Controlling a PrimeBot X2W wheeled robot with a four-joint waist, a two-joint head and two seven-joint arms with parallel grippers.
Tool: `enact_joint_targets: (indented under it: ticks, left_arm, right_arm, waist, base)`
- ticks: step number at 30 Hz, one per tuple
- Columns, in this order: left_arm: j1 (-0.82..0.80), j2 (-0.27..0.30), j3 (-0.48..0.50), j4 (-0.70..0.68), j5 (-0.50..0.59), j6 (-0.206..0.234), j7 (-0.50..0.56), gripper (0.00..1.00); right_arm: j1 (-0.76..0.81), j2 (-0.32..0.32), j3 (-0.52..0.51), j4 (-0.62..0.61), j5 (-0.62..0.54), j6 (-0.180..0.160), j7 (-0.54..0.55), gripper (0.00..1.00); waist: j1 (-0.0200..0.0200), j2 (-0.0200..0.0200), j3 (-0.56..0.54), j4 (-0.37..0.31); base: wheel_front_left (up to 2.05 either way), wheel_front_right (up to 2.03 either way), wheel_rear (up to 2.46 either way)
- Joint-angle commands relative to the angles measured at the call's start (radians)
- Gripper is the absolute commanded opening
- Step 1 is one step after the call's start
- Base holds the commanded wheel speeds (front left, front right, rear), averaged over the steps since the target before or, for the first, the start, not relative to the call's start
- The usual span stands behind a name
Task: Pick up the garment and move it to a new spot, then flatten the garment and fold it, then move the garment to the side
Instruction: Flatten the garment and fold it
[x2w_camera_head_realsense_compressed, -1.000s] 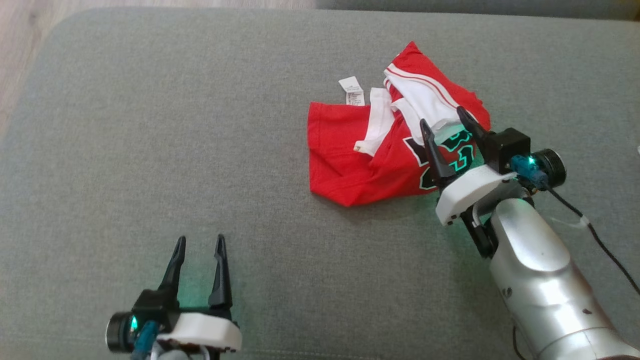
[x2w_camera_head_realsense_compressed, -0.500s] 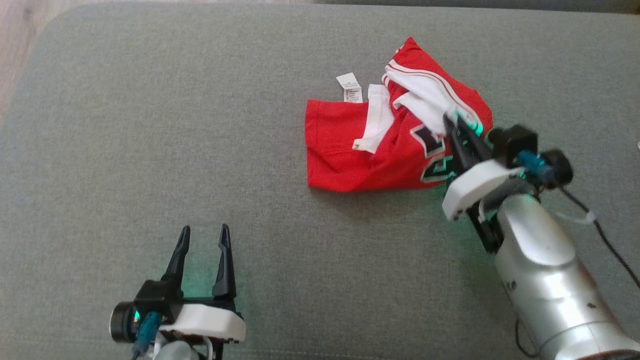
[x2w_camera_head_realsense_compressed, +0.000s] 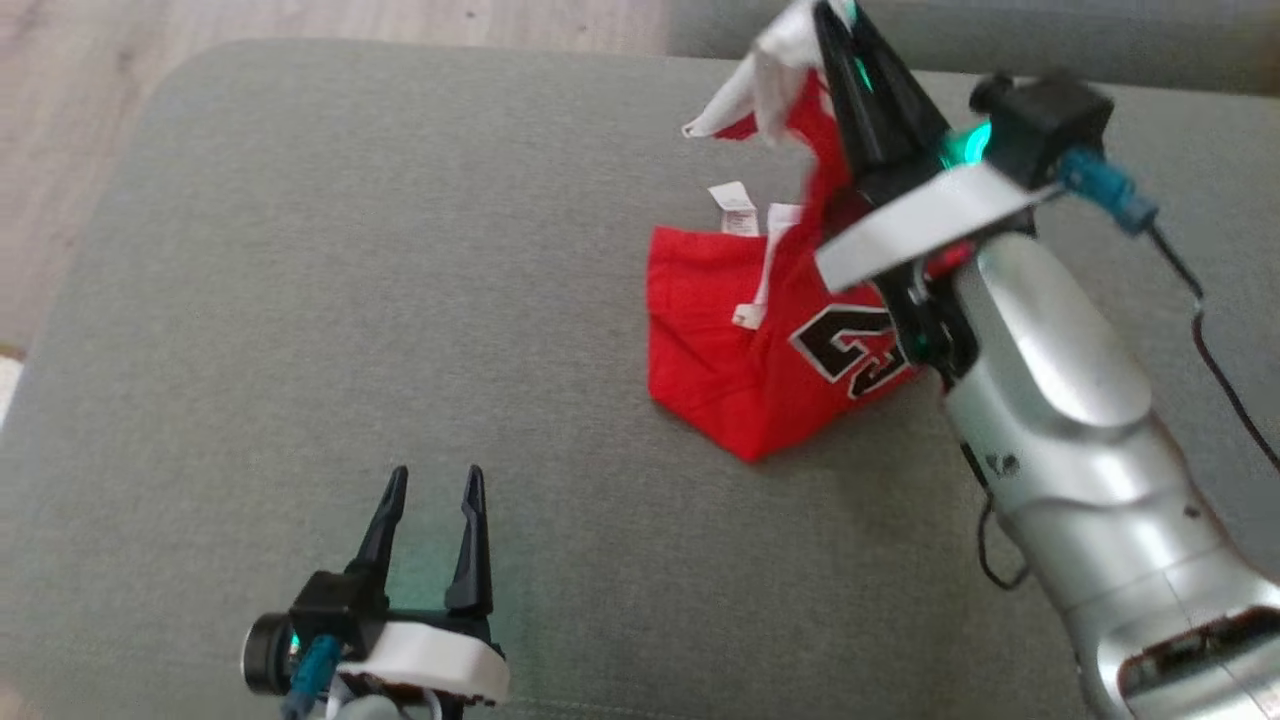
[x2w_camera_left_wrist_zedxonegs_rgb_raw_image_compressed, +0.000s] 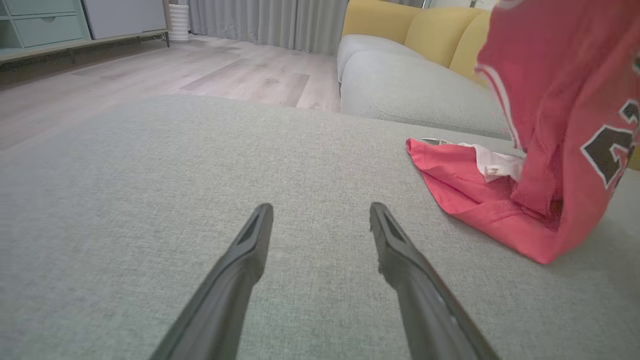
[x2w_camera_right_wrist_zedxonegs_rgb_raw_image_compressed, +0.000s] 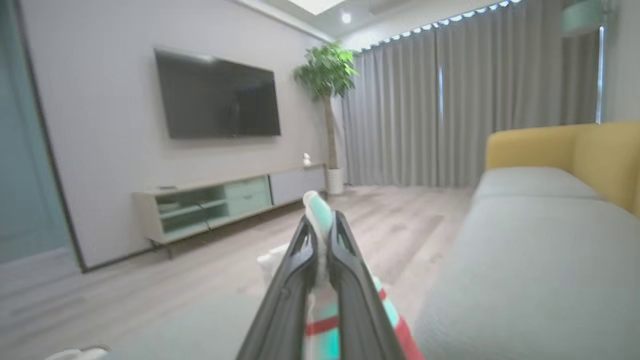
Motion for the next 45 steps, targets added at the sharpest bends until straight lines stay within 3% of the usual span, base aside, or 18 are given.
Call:
enact_joint_targets:
  ticks: [1,6,9,10,14,19,20,21,22,27,32,40,45]
  left_arm:
    - [-0.002,0.002,0.019,-0.020,-0.007,-0.003,-0.010,1.00]
    - [0.012,0.002,-0.012,0.007,-0.010,-0.008,-0.010,1.00]
    - [0.024,0.002,-0.016,0.019,-0.007,-0.007,-0.010,1.00]
    - [0.032,0.002,-0.009,0.023,-0.005,-0.006,-0.010,1.00]
    - [0.042,0.002,0.021,0.010,-0.003,0.002,-0.010,1.00]
    - [0.036,0.002,0.042,-0.010,0.000,0.000,-0.010,1.00]
    - [0.031,0.002,0.042,-0.013,0.000,0.000,-0.010,1.00]
    - [0.025,0.002,0.042,-0.015,-0.001,-0.001,-0.010,1.00]
    - [0.017,0.002,0.040,-0.017,-0.002,-0.002,-0.010,1.00]
    - [-0.019,0.002,0.031,-0.016,0.007,-0.004,-0.010,1.00]
    - [-0.042,0.002,0.025,-0.010,0.012,-0.008,-0.010,1.00]
    - [-0.134,0.002,-0.021,-0.010,-0.025,-0.026,-0.010,1.00]
    - [-0.255,0.002,-0.080,0.046,-0.098,-0.066,-0.010,1.00]
  right_arm:
    - [-0.061,0.020,0.029,-0.057,0.048,0.002,-0.006,0.00]
    - [-0.182,0.020,0.046,-0.164,0.193,0.002,-0.006,0.00]
    - [-0.233,0.020,-0.028,-0.212,0.251,0.002,-0.006,0.00]
    - [-0.246,0.020,-0.101,-0.202,0.264,0.002,-0.006,0.00]
    - [-0.200,0.020,-0.249,-0.135,0.199,0.002,-0.006,0.00]
    - [-0.002,0.020,-0.432,-0.022,0.023,0.002,-0.006,0.00]
    - [0.051,0.020,-0.468,0.014,-0.023,0.002,-0.006,0.26]
    - [0.099,0.019,-0.516,0.044,-0.065,0.002,-0.006,0.88]
    - [0.143,0.015,-0.559,0.068,-0.112,0.002,-0.006,1.00]
    - [0.296,0.009,-0.738,0.108,-0.270,0.002,-0.006,1.00]
    - [0.334,0.017,-0.747,0.064,-0.308,0.002,-0.006,1.00]
    - [0.376,0.019,-0.499,-0.106,-0.262,0.002,-0.006,1.00]
    - [0.396,0.019,-0.374,-0.174,-0.230,0.002,-0.006,1.00]
  waist:
    - [0.0000,0.0000,-0.016,0.025]
    - [0.0000,0.0000,-0.047,0.084]
    - [0.0000,0.0000,-0.069,0.102]
    - [0.0000,0.0000,-0.079,0.102]
    - [0.0000,0.0000,-0.078,0.069]
    - [0.0000,0.0000,-0.050,0.003]
    - [0.0000,0.0000,-0.043,-0.009]
    - [0.0000,0.0000,-0.035,-0.020]
    - [0.0000,0.0000,-0.025,-0.029]
    - [0.0000,0.0000,0.010,-0.069]
    - [0.0000,0.0000,0.028,-0.100]
    - [0.0000,0.0000,0.067,-0.157]
    - [0.0000,0.0000,0.108,-0.205]
  base:
    - [0.00,0.00,0.00]
    - [0.00,0.00,0.00]
    - [0.00,0.00,0.00]
    - [0.00,0.00,0.00]
    - [0.00,0.00,0.00]
    - [0.00,0.00,0.00]
    - [0.00,0.00,0.00]
    - [0.00,0.00,0.00]
    - [0.00,0.00,0.00]
    - [0.00,0.00,0.00]
    - [0.00,0.00,0.00]
    - [0.00,0.00,0.00]
    - [0.00,0.00,0.00]
